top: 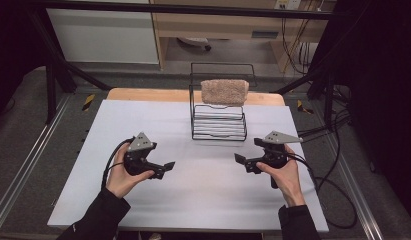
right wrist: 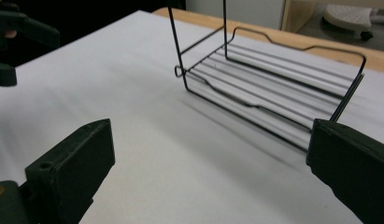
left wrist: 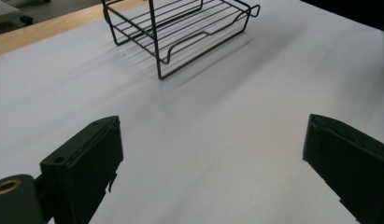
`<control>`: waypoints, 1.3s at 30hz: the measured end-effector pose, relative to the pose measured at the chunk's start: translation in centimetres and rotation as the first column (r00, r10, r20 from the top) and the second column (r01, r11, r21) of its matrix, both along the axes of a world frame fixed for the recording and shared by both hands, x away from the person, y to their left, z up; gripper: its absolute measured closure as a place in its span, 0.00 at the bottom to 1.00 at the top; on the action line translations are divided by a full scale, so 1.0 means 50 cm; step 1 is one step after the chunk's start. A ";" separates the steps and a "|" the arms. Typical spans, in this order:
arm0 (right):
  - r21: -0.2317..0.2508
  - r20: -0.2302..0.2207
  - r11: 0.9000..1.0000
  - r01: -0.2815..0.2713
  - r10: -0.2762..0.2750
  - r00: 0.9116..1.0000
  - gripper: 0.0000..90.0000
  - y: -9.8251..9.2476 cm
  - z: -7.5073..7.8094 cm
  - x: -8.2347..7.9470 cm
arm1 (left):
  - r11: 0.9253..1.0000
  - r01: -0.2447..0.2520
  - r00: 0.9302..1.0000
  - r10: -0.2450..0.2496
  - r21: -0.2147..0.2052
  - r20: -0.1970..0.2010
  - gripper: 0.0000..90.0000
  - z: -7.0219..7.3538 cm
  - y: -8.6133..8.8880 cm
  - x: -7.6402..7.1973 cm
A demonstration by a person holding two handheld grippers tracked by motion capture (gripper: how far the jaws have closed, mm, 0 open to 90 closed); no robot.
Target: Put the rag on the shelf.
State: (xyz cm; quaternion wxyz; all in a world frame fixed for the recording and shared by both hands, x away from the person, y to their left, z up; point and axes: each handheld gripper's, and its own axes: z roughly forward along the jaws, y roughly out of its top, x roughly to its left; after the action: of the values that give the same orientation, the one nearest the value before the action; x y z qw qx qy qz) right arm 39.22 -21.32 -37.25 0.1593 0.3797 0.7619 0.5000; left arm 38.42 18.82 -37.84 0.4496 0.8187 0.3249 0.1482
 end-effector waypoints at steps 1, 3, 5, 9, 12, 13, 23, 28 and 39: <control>-0.008 -0.003 1.000 -0.004 0.004 1.000 0.02 0.000 -0.009 -0.002 | 1.000 -0.004 1.000 0.004 0.001 -0.003 0.06 -0.007 0.006 -0.004; -0.020 -0.011 1.000 -0.014 0.013 1.000 0.02 -0.001 -0.028 -0.006 | 1.000 -0.014 1.000 0.014 -0.005 -0.010 0.06 -0.020 0.019 -0.009; -0.028 -0.019 0.999 -0.020 0.019 1.000 0.01 -0.002 -0.043 -0.010 | 1.000 -0.019 1.000 0.019 -0.007 -0.011 0.06 -0.031 0.031 -0.016; -0.040 -0.028 0.999 -0.026 0.025 0.999 0.01 -0.009 -0.070 -0.018 | 1.000 -0.028 1.000 0.028 -0.004 -0.011 0.06 -0.050 0.055 -0.029; -0.047 -0.040 0.999 -0.022 0.020 0.999 0.01 -0.020 -0.090 -0.025 | 0.999 -0.032 0.999 0.032 0.009 -0.006 0.06 -0.062 0.074 -0.040; -0.047 -0.048 0.999 -0.018 0.015 0.999 0.01 -0.023 -0.096 -0.028 | 0.999 -0.033 0.999 0.033 0.013 -0.006 0.06 -0.066 0.079 -0.043; -0.078 -0.098 0.997 0.008 -0.016 0.995 0.01 -0.067 -0.142 -0.052 | 0.999 -0.048 0.999 0.048 0.006 -0.019 0.07 -0.099 0.131 -0.064; -0.085 -0.117 0.996 0.012 -0.022 0.993 0.01 -0.087 -0.158 -0.063 | 0.999 -0.051 0.999 0.051 0.010 -0.017 0.07 -0.113 0.148 -0.069; -0.095 -0.124 0.995 -0.010 -0.002 0.992 0.01 -0.106 -0.170 -0.082 | 0.998 -0.066 0.997 0.067 0.009 -0.034 0.07 -0.136 0.174 -0.077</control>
State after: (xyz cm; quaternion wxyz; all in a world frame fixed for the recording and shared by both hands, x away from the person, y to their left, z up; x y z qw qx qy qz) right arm 35.13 -26.60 -45.76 0.1284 0.4005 0.7940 0.4389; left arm 34.58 27.49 -44.63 0.4354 0.8117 0.3590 0.1503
